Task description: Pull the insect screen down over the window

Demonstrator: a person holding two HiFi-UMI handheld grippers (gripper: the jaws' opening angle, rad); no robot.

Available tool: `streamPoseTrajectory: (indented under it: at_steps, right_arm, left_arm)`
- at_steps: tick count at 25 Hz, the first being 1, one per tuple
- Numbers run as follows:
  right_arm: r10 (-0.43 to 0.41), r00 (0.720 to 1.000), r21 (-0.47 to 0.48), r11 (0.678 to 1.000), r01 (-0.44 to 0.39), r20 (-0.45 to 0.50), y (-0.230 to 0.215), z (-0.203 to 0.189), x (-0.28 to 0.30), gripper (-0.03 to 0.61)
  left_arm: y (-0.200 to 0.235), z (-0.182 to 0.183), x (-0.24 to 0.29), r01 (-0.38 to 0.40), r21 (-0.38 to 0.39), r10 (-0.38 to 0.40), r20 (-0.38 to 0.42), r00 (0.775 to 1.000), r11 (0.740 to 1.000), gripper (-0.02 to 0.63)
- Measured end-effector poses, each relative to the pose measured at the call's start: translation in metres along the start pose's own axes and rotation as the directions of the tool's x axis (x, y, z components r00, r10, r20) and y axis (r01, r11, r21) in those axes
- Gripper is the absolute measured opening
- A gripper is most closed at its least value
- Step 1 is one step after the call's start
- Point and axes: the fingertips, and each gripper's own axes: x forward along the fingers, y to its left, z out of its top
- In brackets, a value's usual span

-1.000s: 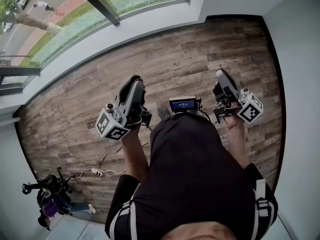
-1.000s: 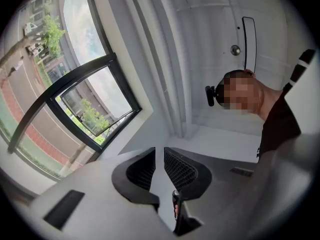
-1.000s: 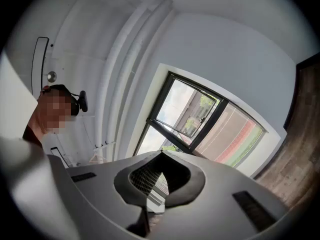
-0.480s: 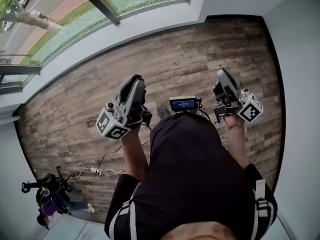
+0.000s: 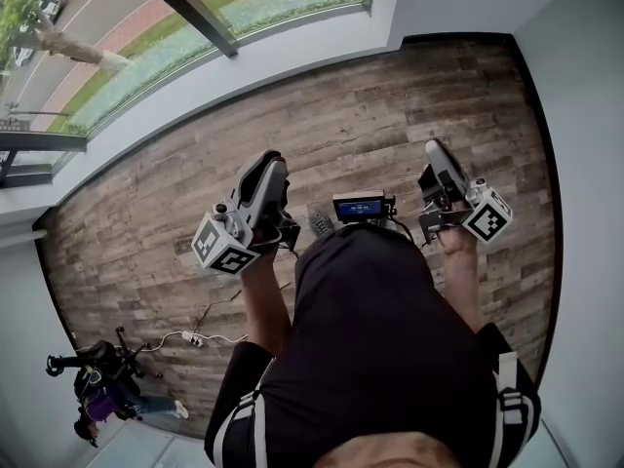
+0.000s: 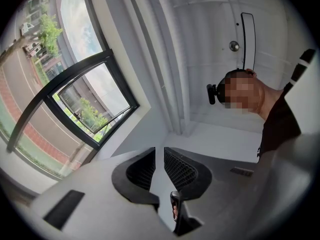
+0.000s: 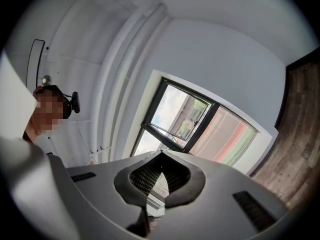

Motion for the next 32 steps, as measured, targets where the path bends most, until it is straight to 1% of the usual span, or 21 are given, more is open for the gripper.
streamPoseTrajectory:
  at_steps: [3,11,15,21,24,28,32]
  right_arm:
    - [0.011,1.000,0.029,1.000,-0.011,0.010,-0.009,0.009,-0.019,0.003]
    - [0.019,1.000,0.038,0.999,-0.019,0.016,-0.026,0.021,-0.047,0.003]
    - [0.004,1.000,0.064,0.998,-0.005,0.016,-0.044,0.026,-0.066,0.003]
    - [0.004,1.000,0.076,0.997,-0.004,0.003,-0.060,0.025,-0.076,0.003]
    - [0.017,1.000,0.098,0.995,-0.016,-0.009,-0.067,0.019,-0.076,0.003]
    - [0.036,0.999,0.092,0.995,-0.035,-0.010,-0.068,0.020,-0.074,0.003]
    - [0.038,0.999,0.100,0.994,-0.036,-0.018,-0.070,0.017,-0.064,0.003]
  left_arm:
    - [-0.017,-0.013,0.012,0.005,0.015,-0.005,-0.008,1.000,1.000,0.049]
    - [-0.033,-0.039,0.028,-0.007,0.035,0.008,-0.034,0.999,0.999,0.049]
    - [-0.043,-0.058,0.041,-0.011,0.039,0.013,-0.063,0.998,0.999,0.049]
    - [-0.048,-0.077,0.046,-0.033,0.043,0.038,-0.113,0.993,0.999,0.049]
    - [-0.050,-0.081,0.045,-0.047,0.047,0.053,-0.133,0.990,0.998,0.049]
    - [-0.047,-0.081,0.045,-0.066,0.050,0.072,-0.126,0.989,0.997,0.049]
    - [-0.035,-0.076,0.053,-0.064,0.045,0.069,-0.123,0.990,0.997,0.049]
